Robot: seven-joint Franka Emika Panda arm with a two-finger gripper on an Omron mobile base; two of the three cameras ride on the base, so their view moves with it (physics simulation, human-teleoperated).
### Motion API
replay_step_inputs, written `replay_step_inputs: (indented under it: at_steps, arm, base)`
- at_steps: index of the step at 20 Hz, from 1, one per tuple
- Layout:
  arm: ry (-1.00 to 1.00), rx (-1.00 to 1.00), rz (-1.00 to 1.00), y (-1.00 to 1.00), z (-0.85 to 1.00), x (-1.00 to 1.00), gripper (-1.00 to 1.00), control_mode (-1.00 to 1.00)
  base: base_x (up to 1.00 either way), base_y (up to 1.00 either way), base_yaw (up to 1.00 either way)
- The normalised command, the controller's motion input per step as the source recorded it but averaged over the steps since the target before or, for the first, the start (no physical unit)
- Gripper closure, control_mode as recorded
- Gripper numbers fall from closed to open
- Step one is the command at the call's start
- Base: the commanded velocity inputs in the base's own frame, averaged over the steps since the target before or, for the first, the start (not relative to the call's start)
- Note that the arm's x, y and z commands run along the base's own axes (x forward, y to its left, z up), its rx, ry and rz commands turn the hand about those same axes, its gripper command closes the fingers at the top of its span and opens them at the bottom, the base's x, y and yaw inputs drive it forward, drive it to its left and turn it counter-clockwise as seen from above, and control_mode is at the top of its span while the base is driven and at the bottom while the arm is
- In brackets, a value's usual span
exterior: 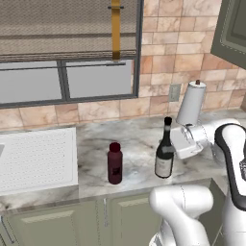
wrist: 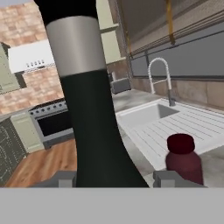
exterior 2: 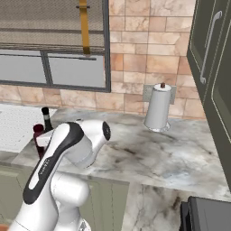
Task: There is a wine glass and glass cup on the dining counter. Place the wine bottle next to the wine glass and the juice bottle next to the glass cup.
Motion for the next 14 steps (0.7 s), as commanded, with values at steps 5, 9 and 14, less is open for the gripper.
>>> replay_step_inputs:
  at_steps: [5,9,14]
  arm:
    - [0.00,0.00,0.00,0.00,0.00,0.00,1.00,-1.00]
    - [0.00,0.00,0.00,0.00,0.00,0.00,1.00,-1.00]
    - [0.00,0.00,0.00,0.00,0.00,0.00,1.00,-1.00]
  base:
    - [0.00,0.00,0.00]
    - [0.00,0.00,0.00]
    - [0.00,0.00,0.00]
